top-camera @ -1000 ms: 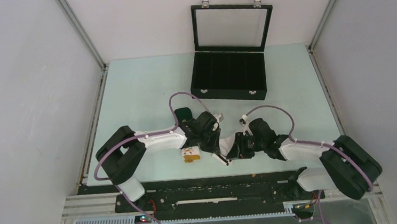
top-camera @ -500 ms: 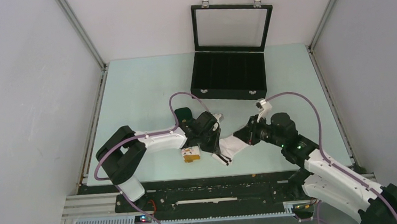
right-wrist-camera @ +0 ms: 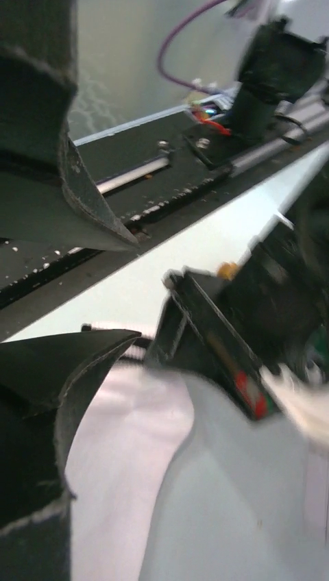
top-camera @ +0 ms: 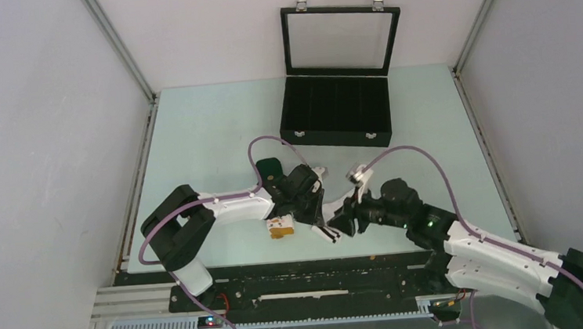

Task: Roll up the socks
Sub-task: Roll a pair of socks at the center of the board.

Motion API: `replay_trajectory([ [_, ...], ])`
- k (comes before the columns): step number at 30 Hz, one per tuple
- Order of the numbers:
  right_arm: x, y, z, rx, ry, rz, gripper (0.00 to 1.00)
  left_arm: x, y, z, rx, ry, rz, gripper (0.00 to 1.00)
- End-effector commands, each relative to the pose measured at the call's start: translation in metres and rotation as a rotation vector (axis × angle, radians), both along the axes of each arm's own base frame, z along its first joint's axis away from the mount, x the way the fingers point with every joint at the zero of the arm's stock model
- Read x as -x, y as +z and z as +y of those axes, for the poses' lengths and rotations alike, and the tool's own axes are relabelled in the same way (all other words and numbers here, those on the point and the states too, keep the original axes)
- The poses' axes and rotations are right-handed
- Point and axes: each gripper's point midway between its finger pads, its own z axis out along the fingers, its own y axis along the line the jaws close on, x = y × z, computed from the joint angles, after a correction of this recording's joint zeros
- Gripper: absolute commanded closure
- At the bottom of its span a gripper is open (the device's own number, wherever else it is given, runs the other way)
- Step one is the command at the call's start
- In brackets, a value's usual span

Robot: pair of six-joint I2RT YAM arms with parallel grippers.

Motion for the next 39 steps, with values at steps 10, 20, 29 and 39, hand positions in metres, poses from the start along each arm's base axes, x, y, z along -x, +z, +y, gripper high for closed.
replay_trajectory([
  [10,0.021,-0.05,0.02,0.33,0.168,-0.448,0.52,0.022,-0.026,0.019,-0.077,-0.014,0.067,1.0],
  [20,0.019,-0.081,0.027,0.46,0.157,-0.471,0.52,0.024,-0.028,0.019,-0.074,-0.019,0.075,1.0],
  [29,0.02,-0.099,0.034,0.523,0.166,-0.462,0.57,0.025,-0.028,0.02,-0.075,-0.016,0.076,1.0],
  [39,0.022,-0.124,0.029,0.597,0.149,-0.394,0.7,0.025,-0.027,0.022,-0.078,-0.016,0.069,1.0],
])
